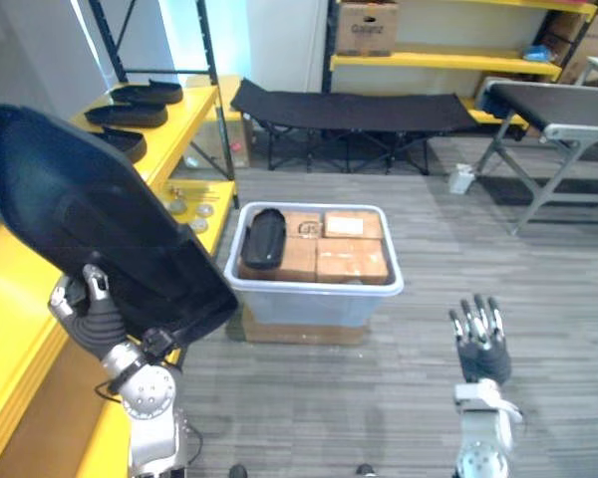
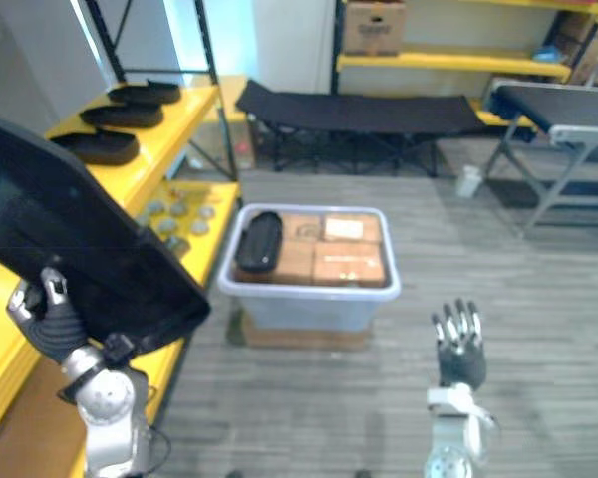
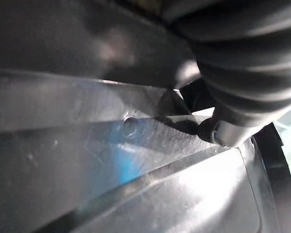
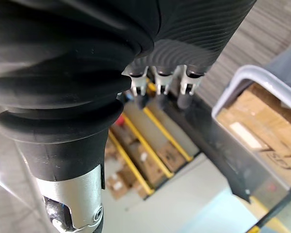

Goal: Walk over and take plastic housings, then place them on the shelf

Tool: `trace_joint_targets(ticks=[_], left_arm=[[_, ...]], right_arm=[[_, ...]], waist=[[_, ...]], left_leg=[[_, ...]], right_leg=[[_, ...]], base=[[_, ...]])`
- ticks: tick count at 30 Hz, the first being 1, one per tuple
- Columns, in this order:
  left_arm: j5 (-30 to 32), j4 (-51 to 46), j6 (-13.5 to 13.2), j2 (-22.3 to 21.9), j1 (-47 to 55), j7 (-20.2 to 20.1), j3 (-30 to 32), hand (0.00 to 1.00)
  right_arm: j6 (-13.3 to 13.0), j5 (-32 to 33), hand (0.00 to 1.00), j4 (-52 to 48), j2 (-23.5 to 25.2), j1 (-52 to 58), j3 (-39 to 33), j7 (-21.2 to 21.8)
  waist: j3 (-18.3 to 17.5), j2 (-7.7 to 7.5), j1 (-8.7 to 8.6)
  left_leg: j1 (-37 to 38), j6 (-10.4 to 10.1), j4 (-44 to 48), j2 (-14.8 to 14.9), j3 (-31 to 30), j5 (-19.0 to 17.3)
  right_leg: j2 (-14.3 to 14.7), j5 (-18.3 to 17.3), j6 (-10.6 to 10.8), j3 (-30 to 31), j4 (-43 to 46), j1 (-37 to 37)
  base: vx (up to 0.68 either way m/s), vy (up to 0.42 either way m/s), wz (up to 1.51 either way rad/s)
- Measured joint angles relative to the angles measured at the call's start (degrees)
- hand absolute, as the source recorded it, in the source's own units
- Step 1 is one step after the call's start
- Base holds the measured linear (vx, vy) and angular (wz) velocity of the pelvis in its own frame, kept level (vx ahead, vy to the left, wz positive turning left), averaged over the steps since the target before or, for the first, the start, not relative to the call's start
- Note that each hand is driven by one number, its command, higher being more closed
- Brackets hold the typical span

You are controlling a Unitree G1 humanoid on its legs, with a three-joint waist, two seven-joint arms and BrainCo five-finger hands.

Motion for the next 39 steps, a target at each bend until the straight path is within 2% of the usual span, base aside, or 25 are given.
trace_joint_targets(ticks=[4,5,9,11,14,16,20,22,24,26,29,32,36,39], left_arm=[[-0.04,-1.55,0.03,0.25,0.37,-1.76,0.03,1.00],[-1.33,-2.38,0.07,0.25,0.45,-1.81,0.04,1.00],[-1.61,-4.39,0.18,0.28,0.92,-1.36,1.72,1.00],[-1.22,-6.31,0.57,0.28,1.83,-1.02,3.10,1.00],[0.67,-9.01,1.53,0.26,3.58,-1.00,6.36,1.00],[0.91,-10.67,2.38,0.26,5.19,-1.03,9.72,1.00],[0.50,-11.48,2.39,0.15,9.17,-1.73,16.78,1.00],[-2.44,-11.53,2.14,-0.33,12.75,-3.10,20.98,1.00],[-4.51,-11.52,2.10,-0.93,14.05,-3.51,22.52,1.00],[-7.41,-11.40,0.96,-2.74,15.10,-3.93,25.23,1.00],[-10.81,-11.39,-2.70,-3.94,15.80,-4.52,27.23,1.00],[-10.89,-11.35,-2.90,-4.45,15.97,-5.41,27.17,1.00],[-10.97,-11.35,-3.44,-4.48,15.79,-5.15,27.18,1.00],[-11.05,-11.34,-5.19,-4.87,16.08,-5.17,29.04,1.00]], right_arm=[[-0.70,-2.26,0.00,0.04,0.43,-0.94,0.75,-3.22],[-0.70,-3.34,0.00,0.09,0.42,-1.42,0.74,-3.47],[-0.59,-3.52,0.00,0.08,0.33,-2.75,2.07,-3.08],[0.01,-4.20,0.00,0.10,0.33,-3.70,3.21,-2.33],[0.99,-5.96,0.00,0.63,0.30,-5.48,5.92,-1.17],[1.21,-8.49,0.00,3.19,0.10,-7.54,8.81,-0.52],[1.28,-11.07,0.00,5.72,0.10,-10.62,13.16,-0.41],[1.29,-12.87,0.00,6.96,0.11,-12.57,14.69,-0.61],[1.28,-13.62,0.00,6.96,0.11,-12.91,15.43,-0.62],[1.28,-15.25,0.00,6.97,0.07,-13.08,16.68,-0.71],[1.31,-19.15,0.00,7.03,0.09,-13.78,19.71,-2.54],[1.77,-21.50,0.00,6.90,-0.32,-14.23,20.55,-3.25],[2.65,-22.71,0.00,6.24,-2.41,-15.27,20.99,-3.43],[2.86,-23.92,0.00,6.23,-3.66,-16.26,21.50,-4.56]], waist=[[-0.48,0.27,0.52],[-0.57,0.11,1.20],[-0.80,-0.49,1.67],[-0.92,-0.66,2.58],[-0.92,-0.68,4.21],[-0.94,-0.72,5.85],[-0.97,-0.99,9.49],[-0.35,-1.70,11.93],[0.00,-1.96,12.82],[0.98,-2.41,14.16],[2.54,-3.63,15.10],[4.49,-4.01,15.73],[6.77,-3.17,16.14],[9.11,-2.12,17.93]], left_leg=[[-0.08,0.00,0.00,-0.02,-0.46,0.00],[-0.20,-0.01,0.00,-0.02,-0.59,-0.01],[-1.28,-0.04,0.00,-0.17,-2.02,0.01],[-2.01,-0.04,0.01,-0.36,-2.96,0.04],[-2.79,0.07,0.03,-0.57,-5.24,0.18],[-3.16,0.18,0.04,-0.91,-7.49,0.30],[-4.00,0.20,0.06,-2.03,-11.86,0.31],[-4.08,0.19,0.08,-2.57,-14.59,0.28],[-4.08,0.18,0.14,-2.78,-15.32,0.27],[-4.12,0.15,0.35,-3.27,-17.46,0.28],[-5.10,-0.22,0.38,-3.77,-19.57,0.57],[-7.38,0.06,3.17,-4.50,-21.09,-0.16],[-10.12,-0.05,6.66,-5.06,-23.44,-0.98],[-11.18,-0.45,7.76,-5.36,-25.78,-1.16]], right_leg=[[0.01,-0.02,0.02,-0.38,-0.20,0.26],[0.00,-0.02,0.02,-0.69,-0.33,0.30],[-0.06,-0.02,0.04,-2.43,-0.88,0.50],[-0.11,-0.03,0.14,-3.68,-0.91,0.74],[-0.11,-0.07,0.36,-5.92,-0.93,1.41],[-0.12,-0.34,0.49,-8.24,-0.96,2.76],[-0.47,-1.51,1.05,-12.99,-0.92,5.07],[-0.89,-3.15,1.21,-15.57,0.65,6.07],[-1.43,-4.71,1.31,-16.53,2.79,5.96],[-2.73,-7.64,1.34,-17.66,7.59,5.30],[-4.12,-10.55,1.27,-19.66,12.24,4.10],[-5.20,-12.69,1.16,-20.62,14.61,3.08],[-5.47,-13.97,1.17,-22.65,16.75,2.63],[-5.74,-14.78,1.09,-24.57,18.09,2.92]], base=[[-0.01,-0.001,0.04],[-0.01,0.000,0.05],[0.01,-0.005,0.19],[0.03,-0.008,0.25],[0.04,-0.014,0.35],[0.05,-0.027,0.52],[0.05,-0.027,0.64],[0.04,-0.025,0.55],[0.04,-0.020,0.46],[0.02,-0.020,0.47],[-0.02,-0.028,0.33],[-0.07,-0.021,0.27],[-0.07,-0.025,0.30],[-0.04,-0.026,0.30]])
